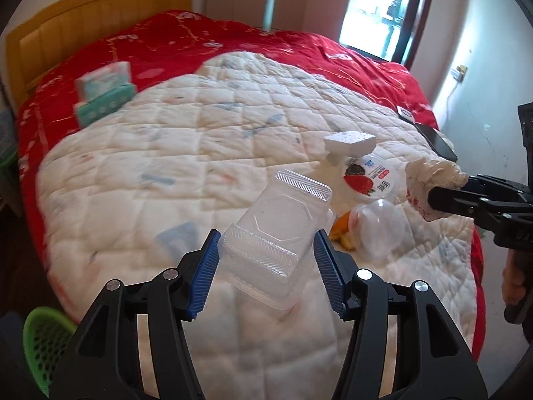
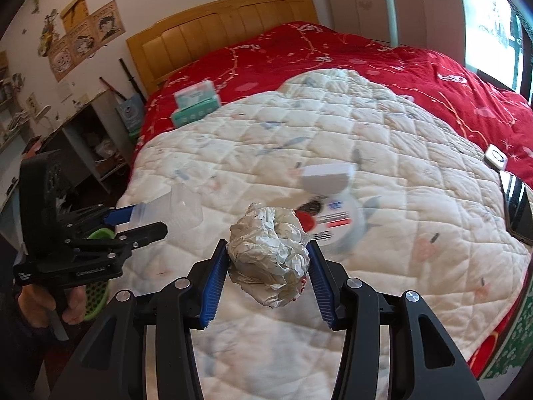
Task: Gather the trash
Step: 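Carry both items to the wastebasket and release the clear box from the left tool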
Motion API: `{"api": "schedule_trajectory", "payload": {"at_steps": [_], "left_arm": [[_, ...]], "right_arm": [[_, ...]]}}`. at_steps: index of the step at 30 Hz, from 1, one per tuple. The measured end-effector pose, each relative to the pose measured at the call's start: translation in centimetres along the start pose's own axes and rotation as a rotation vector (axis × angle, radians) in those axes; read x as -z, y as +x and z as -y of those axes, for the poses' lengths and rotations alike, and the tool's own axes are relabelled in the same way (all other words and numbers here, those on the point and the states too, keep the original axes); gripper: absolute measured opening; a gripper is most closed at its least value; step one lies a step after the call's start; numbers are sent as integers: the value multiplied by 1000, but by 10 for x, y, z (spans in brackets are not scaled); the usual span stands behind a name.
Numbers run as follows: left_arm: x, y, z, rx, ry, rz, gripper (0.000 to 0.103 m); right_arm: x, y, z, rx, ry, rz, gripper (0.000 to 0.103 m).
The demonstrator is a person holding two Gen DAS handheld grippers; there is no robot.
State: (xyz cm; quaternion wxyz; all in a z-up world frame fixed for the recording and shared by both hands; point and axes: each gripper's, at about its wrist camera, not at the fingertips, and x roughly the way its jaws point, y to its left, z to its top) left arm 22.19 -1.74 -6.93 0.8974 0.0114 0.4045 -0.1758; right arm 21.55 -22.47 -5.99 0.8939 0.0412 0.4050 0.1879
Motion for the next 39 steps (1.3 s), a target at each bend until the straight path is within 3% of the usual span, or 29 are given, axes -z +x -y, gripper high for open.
{"api": "schedule_trajectory", "payload": {"at_steps": [10,20,32,39], "left_arm": [[48,-88,-43,-149,-117,60,57],[108,-147,-100,-326,-250,74,57],[156,-178,-158,-448,-408,65,57],[174,-176,-185,-478,-478,34,57]], "right_arm": [[10,-4,-70,-93,-71,-6,46],[18,5,-137,-173,-138,-31,46],[20,19,-194,-235,-209,-59,46],[19,27,-213,-253,-234,-74,46]]}}
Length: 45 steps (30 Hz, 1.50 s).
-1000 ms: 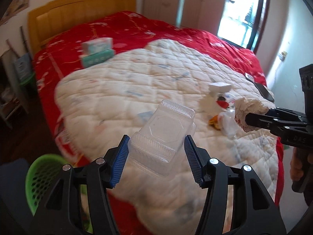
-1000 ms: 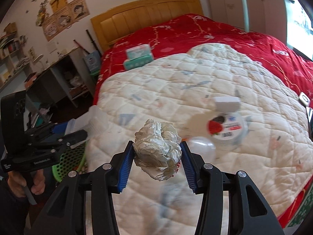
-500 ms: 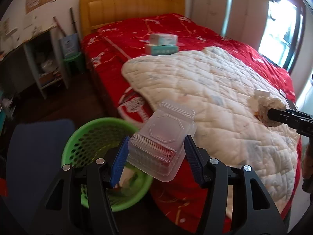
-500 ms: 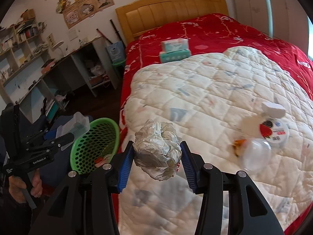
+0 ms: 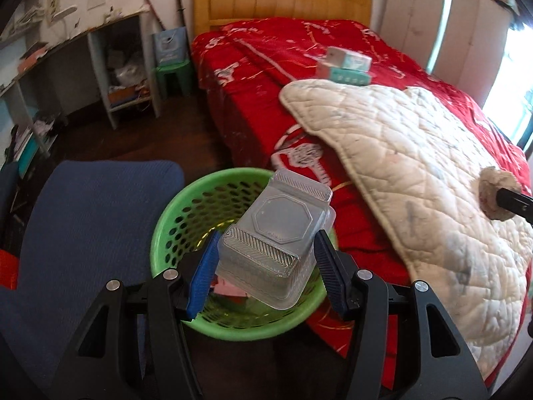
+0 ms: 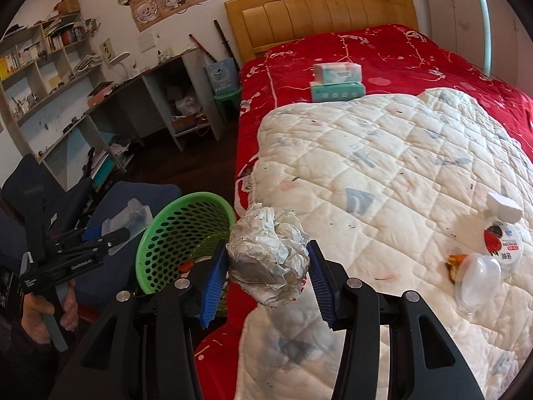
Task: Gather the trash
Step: 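Carry both items to the wastebasket and release the clear box from the left tool, then drop the crumpled tissue into the wastebasket by opening the right tool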
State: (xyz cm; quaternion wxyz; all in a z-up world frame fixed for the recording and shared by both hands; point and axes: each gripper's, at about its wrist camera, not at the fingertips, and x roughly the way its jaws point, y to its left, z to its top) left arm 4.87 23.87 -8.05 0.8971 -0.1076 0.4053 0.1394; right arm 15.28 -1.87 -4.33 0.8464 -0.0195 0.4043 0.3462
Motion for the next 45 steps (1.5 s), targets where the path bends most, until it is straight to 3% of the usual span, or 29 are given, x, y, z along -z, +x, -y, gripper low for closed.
{"api": "schedule_trajectory", "payload": {"at_steps": [15,31,45], "left_arm": [[12,27,-30,-14,-99,-72,64],[23,-13,-47,-62,-132,-9,64],[32,-46,-70,-91,-187,43,64]], "right_arm": [[-4,20,-17,-32,-27,-30,46],[-8,49,-56,-97,-82,-75,46],[-8,102,-104,-151,-123,-152,47]]}}
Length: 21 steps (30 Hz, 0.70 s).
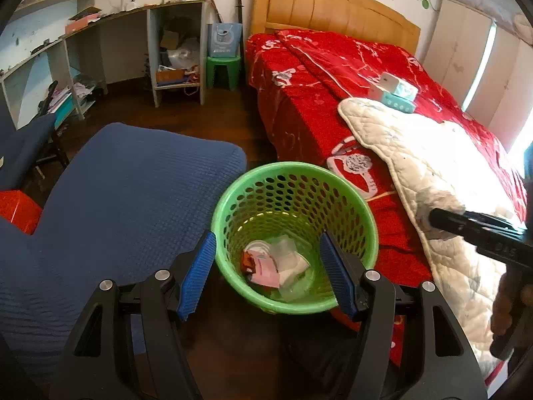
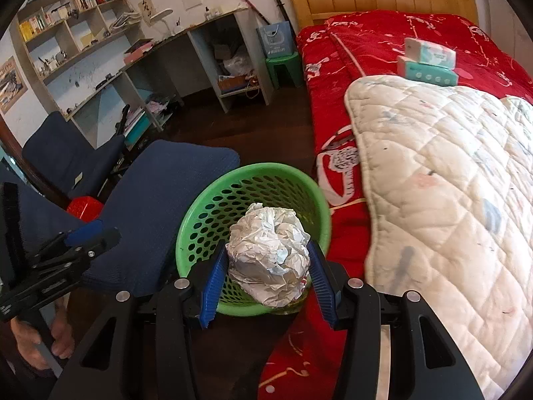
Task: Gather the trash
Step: 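Drop the crumpled tissue into the wastebasket by opening the right tool, then move the right tool back over the bed toward the white foam block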
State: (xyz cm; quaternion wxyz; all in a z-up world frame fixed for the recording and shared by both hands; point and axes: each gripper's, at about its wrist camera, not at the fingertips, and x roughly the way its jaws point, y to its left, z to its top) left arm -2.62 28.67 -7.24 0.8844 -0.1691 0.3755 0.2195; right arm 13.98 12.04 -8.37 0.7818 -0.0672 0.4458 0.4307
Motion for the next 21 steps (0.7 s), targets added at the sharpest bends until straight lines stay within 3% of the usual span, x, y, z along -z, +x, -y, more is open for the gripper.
{"api": "schedule_trajectory", "payload": {"at_steps": [10,21], "left_arm": [[1,-2,-11,-5,-27,3,64],[2,1,-10,-3,-39,-9,65]], "right_arm": [[-5,35,-19,-3,-12,-44,48],[0,47,-22,-15,-4,-57,65]]}}
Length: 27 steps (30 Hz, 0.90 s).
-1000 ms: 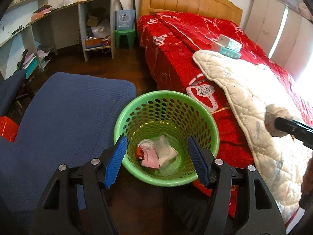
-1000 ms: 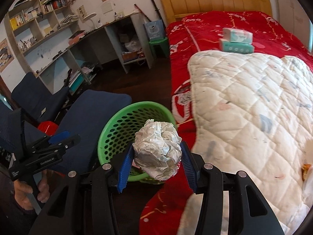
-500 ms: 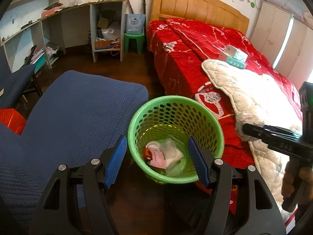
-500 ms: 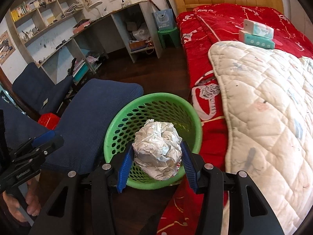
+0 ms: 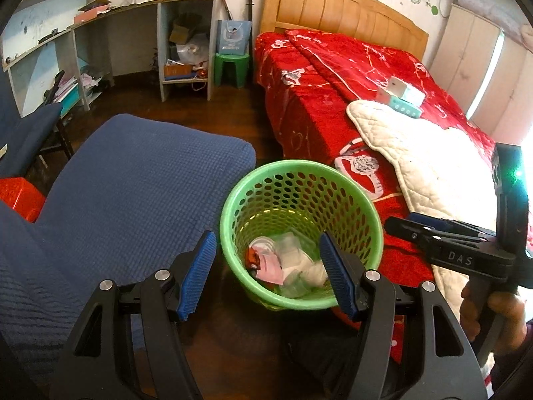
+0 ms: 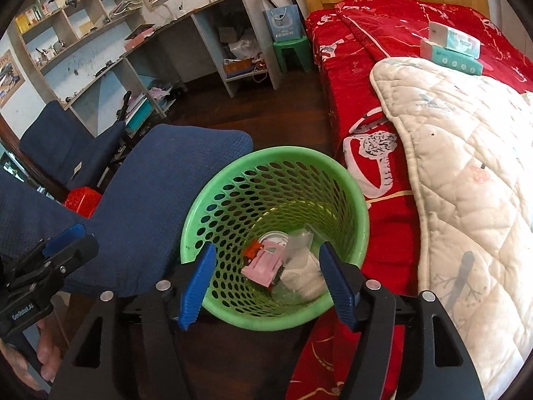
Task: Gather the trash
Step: 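Move the right tool back over the bed toward the white foam block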
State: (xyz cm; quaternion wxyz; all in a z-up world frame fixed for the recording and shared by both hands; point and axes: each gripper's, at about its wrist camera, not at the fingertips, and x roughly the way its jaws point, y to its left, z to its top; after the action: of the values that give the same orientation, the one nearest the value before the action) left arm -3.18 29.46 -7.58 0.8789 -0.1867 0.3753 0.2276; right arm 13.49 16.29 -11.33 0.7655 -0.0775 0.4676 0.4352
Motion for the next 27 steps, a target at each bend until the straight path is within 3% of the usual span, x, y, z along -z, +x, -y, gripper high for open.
{"api": "schedule_trajectory", "payload": {"at_steps": [13,27], "left_arm": [[-2,-1,37,39,58,6,69],[-3,1,109,104,166,-13,70]], "right_arm": [[12,-60,49,81,49,77,80],[29,-157,163,295,171,182,86]]}}
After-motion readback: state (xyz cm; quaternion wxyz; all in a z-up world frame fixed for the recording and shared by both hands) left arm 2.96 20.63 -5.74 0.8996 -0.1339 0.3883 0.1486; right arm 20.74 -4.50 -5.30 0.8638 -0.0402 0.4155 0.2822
